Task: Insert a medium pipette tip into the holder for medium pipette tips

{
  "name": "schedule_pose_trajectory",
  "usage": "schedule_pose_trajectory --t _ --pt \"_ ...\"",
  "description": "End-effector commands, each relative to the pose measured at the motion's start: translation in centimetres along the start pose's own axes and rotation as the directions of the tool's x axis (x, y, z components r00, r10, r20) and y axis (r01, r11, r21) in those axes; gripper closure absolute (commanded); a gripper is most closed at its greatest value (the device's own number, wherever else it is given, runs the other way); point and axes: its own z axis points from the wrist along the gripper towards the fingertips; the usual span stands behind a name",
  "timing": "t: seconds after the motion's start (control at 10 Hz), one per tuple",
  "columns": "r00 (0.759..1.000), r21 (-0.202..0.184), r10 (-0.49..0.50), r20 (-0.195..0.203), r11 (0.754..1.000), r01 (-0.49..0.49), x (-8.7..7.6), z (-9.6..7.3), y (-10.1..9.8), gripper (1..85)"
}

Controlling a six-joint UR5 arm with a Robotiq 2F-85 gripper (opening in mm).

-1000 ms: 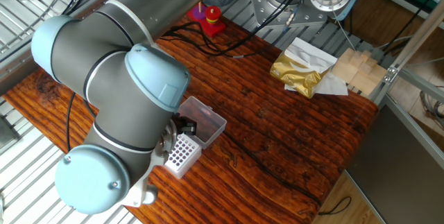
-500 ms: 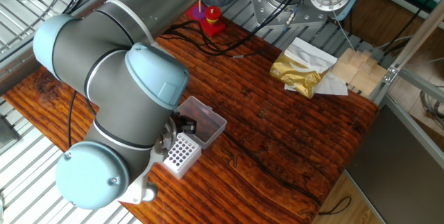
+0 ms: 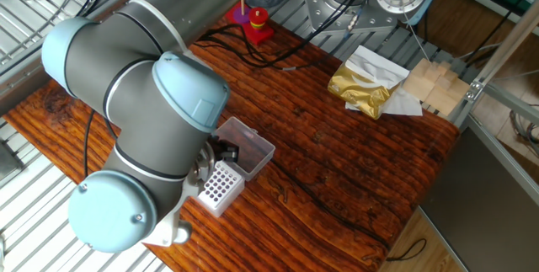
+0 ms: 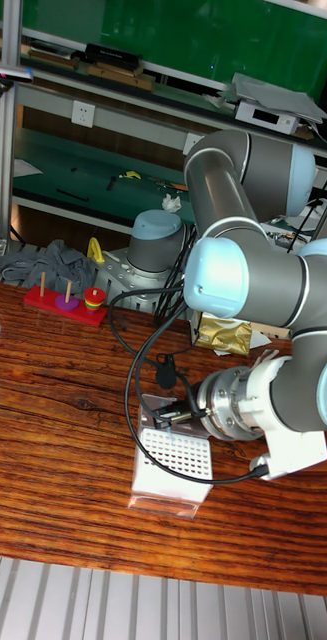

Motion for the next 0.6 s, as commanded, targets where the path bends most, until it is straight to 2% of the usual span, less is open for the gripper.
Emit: schedule_pose_trajectory --t 0.0,0.5 --pt "1.000 -0.013 -0.002 0.008 1.000 0.002 -0.24 -0.12 0.42 84.7" --pt "1.000 -0.008 0.002 0.012 1.000 -0.001 -0.36 -0.30 0.39 84.7"
